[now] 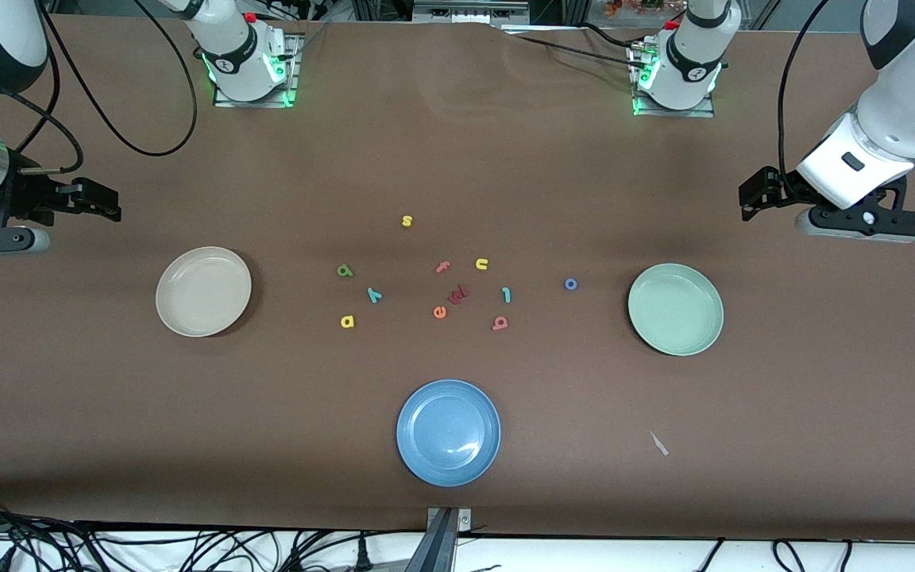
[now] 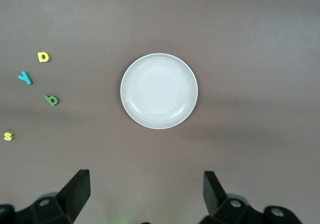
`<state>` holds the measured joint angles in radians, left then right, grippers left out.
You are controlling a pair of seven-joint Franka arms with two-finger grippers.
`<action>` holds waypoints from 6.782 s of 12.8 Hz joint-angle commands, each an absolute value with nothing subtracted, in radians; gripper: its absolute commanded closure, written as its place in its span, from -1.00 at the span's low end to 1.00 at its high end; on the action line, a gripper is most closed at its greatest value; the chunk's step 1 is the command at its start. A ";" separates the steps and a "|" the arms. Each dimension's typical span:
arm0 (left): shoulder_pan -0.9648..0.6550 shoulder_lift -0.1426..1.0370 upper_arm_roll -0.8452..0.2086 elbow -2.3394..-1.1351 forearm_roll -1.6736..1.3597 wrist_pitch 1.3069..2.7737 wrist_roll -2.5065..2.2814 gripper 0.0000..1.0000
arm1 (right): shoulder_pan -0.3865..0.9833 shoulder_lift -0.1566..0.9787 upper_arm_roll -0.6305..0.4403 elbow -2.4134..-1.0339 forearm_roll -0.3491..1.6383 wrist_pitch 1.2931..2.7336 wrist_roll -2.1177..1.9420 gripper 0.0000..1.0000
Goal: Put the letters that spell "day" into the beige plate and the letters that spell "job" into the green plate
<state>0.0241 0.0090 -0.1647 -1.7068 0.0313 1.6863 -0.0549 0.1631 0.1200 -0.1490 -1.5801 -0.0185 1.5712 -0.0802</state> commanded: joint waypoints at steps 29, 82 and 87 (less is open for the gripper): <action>0.031 0.000 -0.166 -1.706 0.009 1.677 -0.046 -1.00 | 0.152 0.123 -0.149 -1.574 -0.002 1.574 -0.075 -1.00; 0.012 0.147 -0.186 -1.677 -0.060 1.681 -0.031 -1.00 | 0.155 0.126 -0.147 -1.574 0.003 1.565 -0.075 -1.00; -0.142 0.280 -0.192 -1.680 -0.046 1.804 -0.044 -1.00 | 0.158 0.127 -0.146 -1.575 0.005 1.566 -0.077 -1.00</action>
